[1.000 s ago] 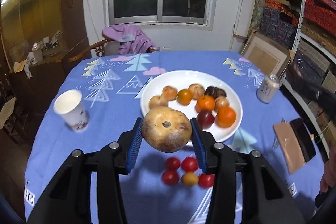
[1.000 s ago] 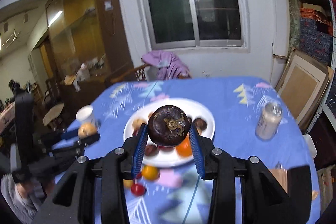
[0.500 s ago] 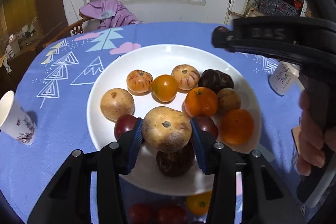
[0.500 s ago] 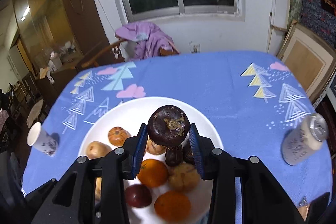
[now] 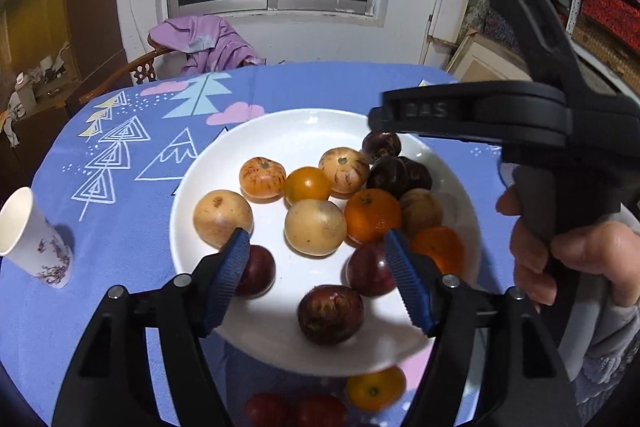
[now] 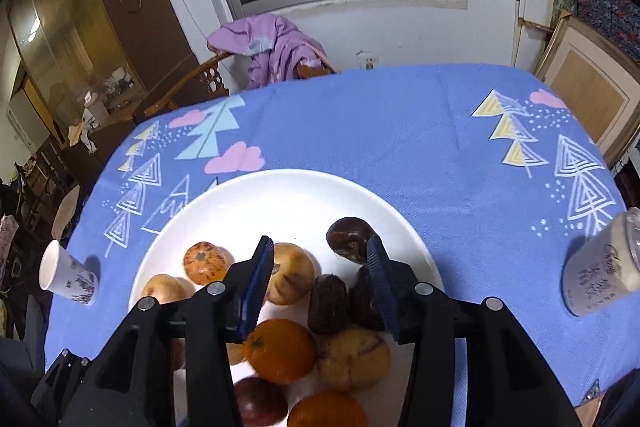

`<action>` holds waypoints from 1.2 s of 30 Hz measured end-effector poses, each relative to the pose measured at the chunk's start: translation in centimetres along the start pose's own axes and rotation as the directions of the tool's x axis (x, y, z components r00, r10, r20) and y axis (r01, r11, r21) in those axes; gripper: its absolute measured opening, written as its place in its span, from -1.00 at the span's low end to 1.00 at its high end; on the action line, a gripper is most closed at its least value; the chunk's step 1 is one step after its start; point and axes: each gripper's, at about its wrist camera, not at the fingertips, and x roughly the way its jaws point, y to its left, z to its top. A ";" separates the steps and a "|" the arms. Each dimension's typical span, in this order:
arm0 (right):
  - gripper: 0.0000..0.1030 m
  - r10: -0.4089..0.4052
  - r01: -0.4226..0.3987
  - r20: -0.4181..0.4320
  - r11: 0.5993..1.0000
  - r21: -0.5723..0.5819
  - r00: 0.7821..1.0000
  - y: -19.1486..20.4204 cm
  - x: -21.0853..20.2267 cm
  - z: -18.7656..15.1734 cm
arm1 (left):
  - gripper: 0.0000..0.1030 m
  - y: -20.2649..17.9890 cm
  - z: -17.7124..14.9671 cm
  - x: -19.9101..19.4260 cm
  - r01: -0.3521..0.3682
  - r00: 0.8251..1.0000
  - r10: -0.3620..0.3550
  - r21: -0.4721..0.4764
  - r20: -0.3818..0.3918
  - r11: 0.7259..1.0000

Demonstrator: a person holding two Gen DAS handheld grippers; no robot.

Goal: Organize fruits
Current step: 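Move both open tools back toward the remaining fruits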

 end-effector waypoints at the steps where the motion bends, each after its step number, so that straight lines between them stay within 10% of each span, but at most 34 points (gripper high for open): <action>1: -0.04 0.011 -0.011 0.019 1.000 0.000 1.000 0.0 -1.4 -0.2 | 0.33 0.2 0.0 -1.1 -0.006 1.000 0.006 -0.004 0.014 1.000; 12: 0.44 0.099 -0.106 0.235 0.994 0.017 0.967 -0.2 -15.8 -10.6 | 0.55 4.2 -6.3 -12.0 -0.103 0.985 0.114 -0.090 0.128 0.991; 19: 0.64 -0.001 -0.010 0.247 0.999 0.044 0.969 -1.7 -13.7 -17.8 | 0.58 5.7 -12.7 -10.7 -0.153 0.985 0.161 -0.116 0.060 0.981; 36: 0.64 0.036 -0.039 0.178 0.999 0.016 0.983 -1.3 -12.6 -18.5 | 0.58 4.0 -13.2 -6.7 -0.148 0.989 0.148 -0.019 0.009 0.989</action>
